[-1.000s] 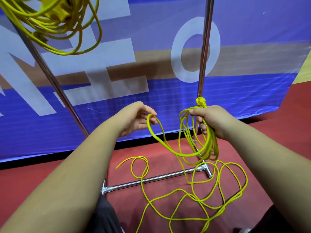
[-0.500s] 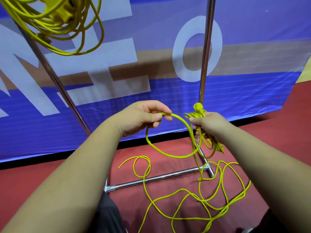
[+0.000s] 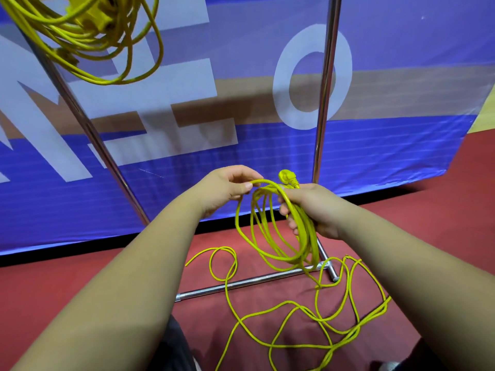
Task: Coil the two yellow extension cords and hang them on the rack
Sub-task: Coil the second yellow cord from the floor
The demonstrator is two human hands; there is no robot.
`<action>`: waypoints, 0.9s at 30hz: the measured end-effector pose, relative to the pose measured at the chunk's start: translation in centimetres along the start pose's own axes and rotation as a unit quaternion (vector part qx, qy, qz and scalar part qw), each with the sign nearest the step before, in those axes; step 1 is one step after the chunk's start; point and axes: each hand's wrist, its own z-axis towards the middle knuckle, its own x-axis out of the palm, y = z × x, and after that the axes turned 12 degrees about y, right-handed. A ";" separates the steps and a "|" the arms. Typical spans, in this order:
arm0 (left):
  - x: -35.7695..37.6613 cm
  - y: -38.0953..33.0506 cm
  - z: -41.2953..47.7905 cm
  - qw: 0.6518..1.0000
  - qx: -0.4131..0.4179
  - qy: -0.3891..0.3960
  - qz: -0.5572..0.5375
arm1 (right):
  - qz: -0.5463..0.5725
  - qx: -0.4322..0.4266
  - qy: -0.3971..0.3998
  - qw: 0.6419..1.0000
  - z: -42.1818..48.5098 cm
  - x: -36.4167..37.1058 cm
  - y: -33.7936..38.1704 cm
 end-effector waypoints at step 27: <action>2.8 -0.2 2.3 0.958 -0.097 -0.042 0.268 | 0.007 -0.011 0.061 0.998 -0.8 -0.7 1.8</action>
